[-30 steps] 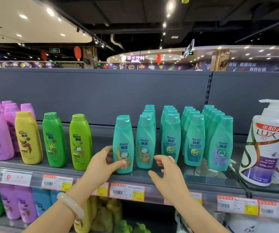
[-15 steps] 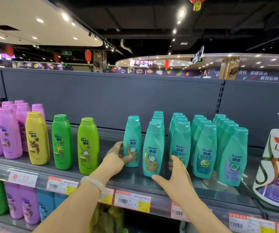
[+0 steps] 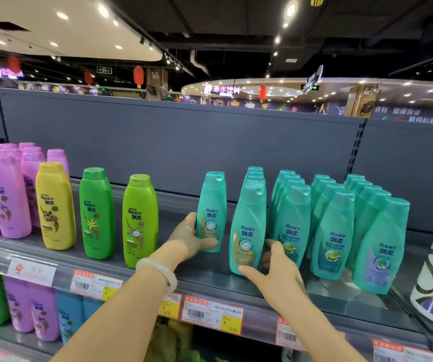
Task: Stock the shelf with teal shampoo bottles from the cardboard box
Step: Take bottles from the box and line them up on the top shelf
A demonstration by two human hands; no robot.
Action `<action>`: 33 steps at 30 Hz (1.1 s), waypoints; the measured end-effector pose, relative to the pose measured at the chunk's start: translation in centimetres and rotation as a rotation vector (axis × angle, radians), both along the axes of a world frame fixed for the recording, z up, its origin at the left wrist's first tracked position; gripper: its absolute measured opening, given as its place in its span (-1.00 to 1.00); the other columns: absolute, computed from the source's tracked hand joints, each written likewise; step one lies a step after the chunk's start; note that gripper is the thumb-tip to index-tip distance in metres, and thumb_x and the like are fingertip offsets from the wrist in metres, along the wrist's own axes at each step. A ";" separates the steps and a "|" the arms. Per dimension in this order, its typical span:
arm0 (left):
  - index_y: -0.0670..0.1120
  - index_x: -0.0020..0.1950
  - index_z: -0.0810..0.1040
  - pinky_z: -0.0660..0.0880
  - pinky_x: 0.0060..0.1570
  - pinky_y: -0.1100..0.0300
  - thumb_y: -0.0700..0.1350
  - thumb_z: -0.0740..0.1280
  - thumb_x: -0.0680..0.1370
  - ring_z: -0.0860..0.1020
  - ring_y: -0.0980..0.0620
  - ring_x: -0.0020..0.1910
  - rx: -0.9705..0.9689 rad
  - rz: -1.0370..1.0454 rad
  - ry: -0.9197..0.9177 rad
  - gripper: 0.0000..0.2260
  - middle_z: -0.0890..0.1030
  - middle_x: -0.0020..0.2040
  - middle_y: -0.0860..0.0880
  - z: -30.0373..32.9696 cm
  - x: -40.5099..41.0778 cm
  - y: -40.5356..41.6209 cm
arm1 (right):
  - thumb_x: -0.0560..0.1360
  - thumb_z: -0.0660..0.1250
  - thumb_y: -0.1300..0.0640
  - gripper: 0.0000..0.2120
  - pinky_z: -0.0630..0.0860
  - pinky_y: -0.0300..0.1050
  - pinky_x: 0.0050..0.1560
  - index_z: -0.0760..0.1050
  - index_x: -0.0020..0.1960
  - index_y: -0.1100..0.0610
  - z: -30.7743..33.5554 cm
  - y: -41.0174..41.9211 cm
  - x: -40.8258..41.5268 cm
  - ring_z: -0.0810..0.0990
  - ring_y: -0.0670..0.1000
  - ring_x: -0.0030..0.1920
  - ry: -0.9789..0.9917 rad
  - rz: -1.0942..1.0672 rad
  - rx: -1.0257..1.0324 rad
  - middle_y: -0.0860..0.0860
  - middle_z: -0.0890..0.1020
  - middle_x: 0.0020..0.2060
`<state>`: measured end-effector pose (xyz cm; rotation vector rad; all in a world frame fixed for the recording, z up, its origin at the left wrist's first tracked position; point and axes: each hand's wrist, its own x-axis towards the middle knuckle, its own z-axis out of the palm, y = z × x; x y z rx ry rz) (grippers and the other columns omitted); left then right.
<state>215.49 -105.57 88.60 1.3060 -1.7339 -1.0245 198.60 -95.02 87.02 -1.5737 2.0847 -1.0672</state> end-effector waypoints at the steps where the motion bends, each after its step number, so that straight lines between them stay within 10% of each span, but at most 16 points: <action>1: -0.03 0.18 0.39 0.48 0.20 0.06 -0.25 0.48 0.39 0.55 0.03 0.10 0.002 -0.009 0.016 -0.56 0.58 0.14 0.01 -0.1 0.0 -0.1 | 0.37 0.44 -0.12 -0.39 0.49 0.03 0.14 0.24 0.30 -0.03 0.1 -0.1 0.1 0.51 0.04 0.13 0.011 -0.006 0.017 -0.03 0.53 0.14; 9: 0.00 0.13 0.37 0.47 0.24 -0.03 -0.21 0.50 0.37 0.55 0.01 0.15 -0.008 0.015 0.058 -0.56 0.58 0.15 0.01 -1.3 0.1 -0.6 | 0.42 0.40 -0.10 -0.65 0.51 -0.03 0.00 0.37 0.04 0.07 0.3 -0.2 0.3 0.55 0.02 -0.04 0.019 0.019 0.048 -0.05 0.58 -0.08; 33: -0.05 0.26 0.38 0.43 0.24 0.05 -0.18 0.45 0.43 0.51 -0.01 0.24 -0.070 -0.011 0.011 -0.55 0.54 0.24 -0.02 -1.2 -0.5 -0.3 | 0.42 0.40 -0.12 -0.65 0.52 -0.05 0.00 0.39 0.07 0.02 0.3 0.2 0.5 0.55 -0.04 -0.05 0.021 -0.007 0.006 -0.12 0.58 -0.11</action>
